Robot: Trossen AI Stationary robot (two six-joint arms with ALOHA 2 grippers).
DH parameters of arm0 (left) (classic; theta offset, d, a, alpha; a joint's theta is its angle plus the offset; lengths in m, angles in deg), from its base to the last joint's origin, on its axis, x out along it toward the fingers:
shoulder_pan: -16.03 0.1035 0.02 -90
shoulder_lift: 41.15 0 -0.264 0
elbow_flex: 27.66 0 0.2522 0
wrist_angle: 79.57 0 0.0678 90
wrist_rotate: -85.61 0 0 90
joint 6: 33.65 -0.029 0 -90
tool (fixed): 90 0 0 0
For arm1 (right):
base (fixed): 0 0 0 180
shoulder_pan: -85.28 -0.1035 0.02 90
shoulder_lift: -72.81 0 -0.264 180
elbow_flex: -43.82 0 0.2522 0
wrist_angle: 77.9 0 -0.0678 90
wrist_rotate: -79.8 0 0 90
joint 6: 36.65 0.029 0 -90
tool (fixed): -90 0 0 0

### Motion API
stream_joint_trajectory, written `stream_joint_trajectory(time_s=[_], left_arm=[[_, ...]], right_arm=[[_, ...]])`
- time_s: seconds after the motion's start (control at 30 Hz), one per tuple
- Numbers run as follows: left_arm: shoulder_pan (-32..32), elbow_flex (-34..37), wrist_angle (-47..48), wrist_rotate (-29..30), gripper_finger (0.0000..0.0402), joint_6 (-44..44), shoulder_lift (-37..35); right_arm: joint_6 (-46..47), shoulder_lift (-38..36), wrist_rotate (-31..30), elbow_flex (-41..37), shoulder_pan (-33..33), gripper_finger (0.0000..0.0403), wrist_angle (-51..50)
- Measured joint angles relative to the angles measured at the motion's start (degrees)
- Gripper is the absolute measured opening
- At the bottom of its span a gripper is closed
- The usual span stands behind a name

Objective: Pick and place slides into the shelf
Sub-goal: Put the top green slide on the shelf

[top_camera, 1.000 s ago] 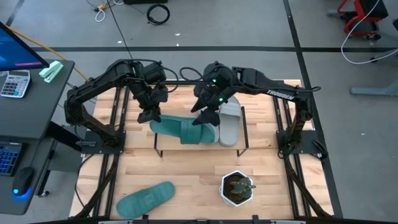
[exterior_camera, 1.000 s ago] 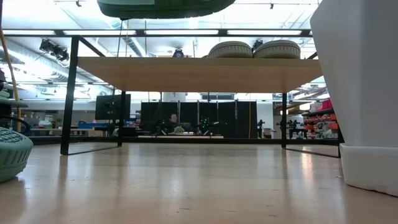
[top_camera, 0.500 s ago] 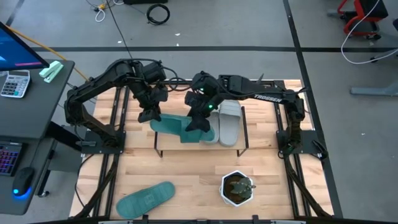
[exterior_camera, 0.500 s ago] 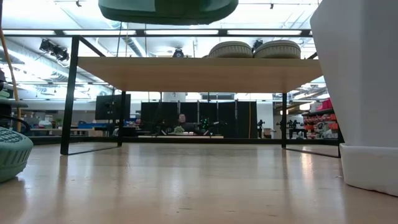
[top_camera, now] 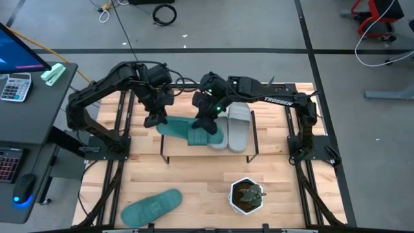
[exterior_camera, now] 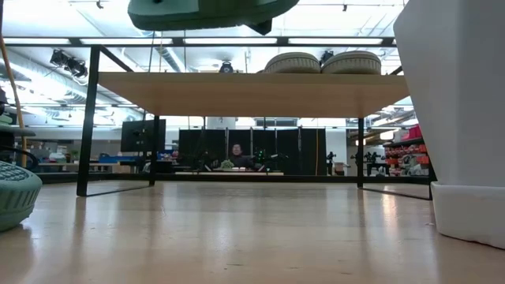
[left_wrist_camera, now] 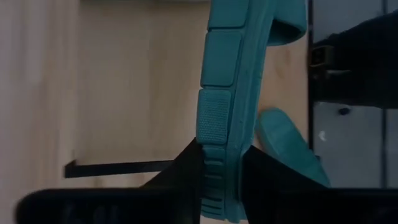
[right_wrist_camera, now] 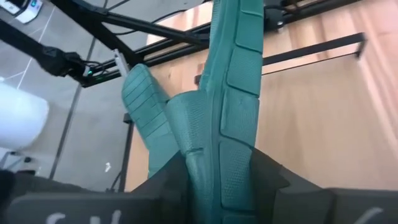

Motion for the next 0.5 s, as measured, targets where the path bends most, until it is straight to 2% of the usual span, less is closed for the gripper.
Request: stream_joint_trajectory(time_s=[0.17,0.27,0.37,0.5], left_arm=[[0.0,0.0,-2.7,1.1,0.0162,0.1,-1.9],[0.0,0.0,-6.6,2.9,0.0194,0.2,-4.0],[0.0,0.0,-10.9,7.5,0.0211,0.3,-6.7],[0.0,0.0,-18.0,17.9,0.0217,2.3,-11.1]], right_arm=[[0.3,-0.3,0.5,0.0,1.8,0.0097,-0.4],[0.3,-0.7,0.6,0.0,2.2,0.0097,-0.7],[0.3,-0.7,0.3,0.0,2.5,0.0097,-0.9],[0.3,-0.7,-1.6,0.6,3.0,0.0097,-0.9]])
